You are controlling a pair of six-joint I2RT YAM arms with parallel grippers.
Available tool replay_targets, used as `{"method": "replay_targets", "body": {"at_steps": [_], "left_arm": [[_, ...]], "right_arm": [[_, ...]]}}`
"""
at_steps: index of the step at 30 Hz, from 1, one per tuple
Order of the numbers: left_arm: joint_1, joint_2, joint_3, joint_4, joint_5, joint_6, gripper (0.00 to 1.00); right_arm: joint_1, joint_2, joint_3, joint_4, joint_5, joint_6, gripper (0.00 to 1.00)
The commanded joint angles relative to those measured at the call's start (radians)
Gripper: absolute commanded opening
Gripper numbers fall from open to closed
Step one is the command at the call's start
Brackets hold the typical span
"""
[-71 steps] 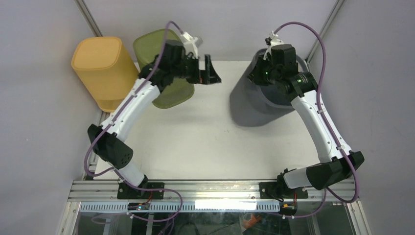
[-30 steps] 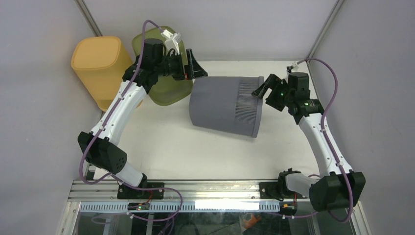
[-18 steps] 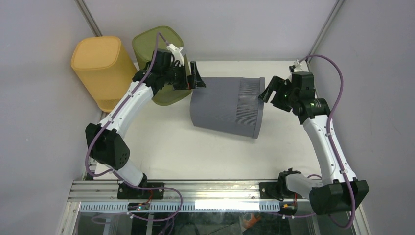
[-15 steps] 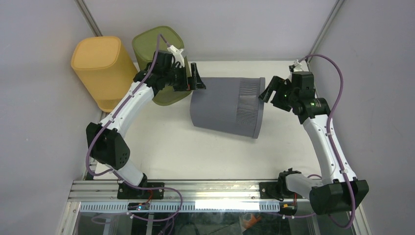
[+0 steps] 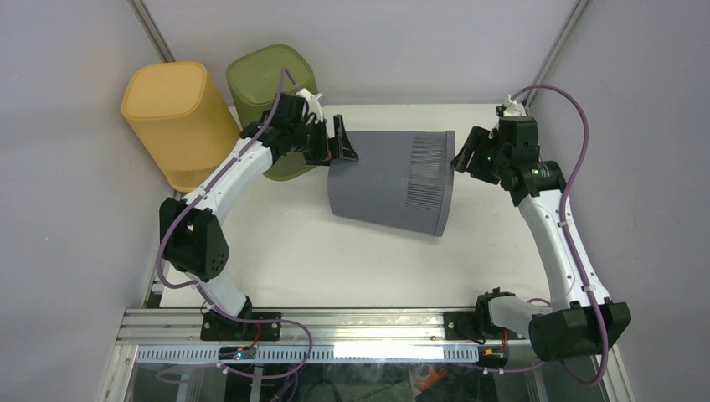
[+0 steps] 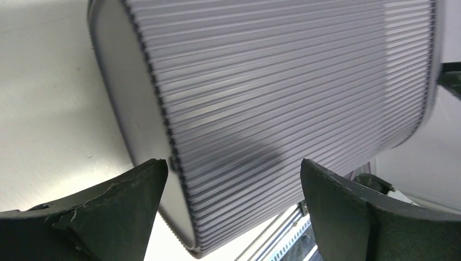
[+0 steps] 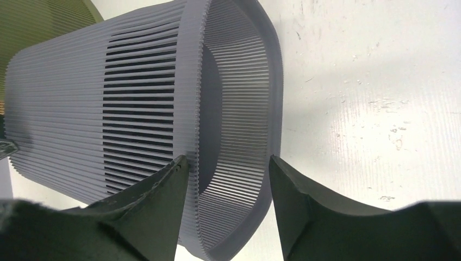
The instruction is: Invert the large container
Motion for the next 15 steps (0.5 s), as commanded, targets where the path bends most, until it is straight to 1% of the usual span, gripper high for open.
{"method": "replay_targets", "body": {"at_steps": [1,8,12,15], "left_arm": [[-0.009,-0.015,0.1,0.099,0.122,-0.087,0.99],[-0.028,0.007,0.221,0.167,0.213,-0.157,0.99],[-0.059,0.069,0.29,0.202,0.282,-0.204,0.99],[-0.086,0.094,0.353,0.209,0.28,-0.213,0.99]], "right_arm": [[0.001,0.006,0.022,-0.046,0.069,-0.051,0.58],[0.002,0.011,-0.012,-0.011,0.003,-0.025,0.58],[0.002,0.011,-0.046,0.008,-0.009,-0.015,0.58],[0.002,0.004,-0.064,0.009,-0.002,-0.008,0.58]]}}
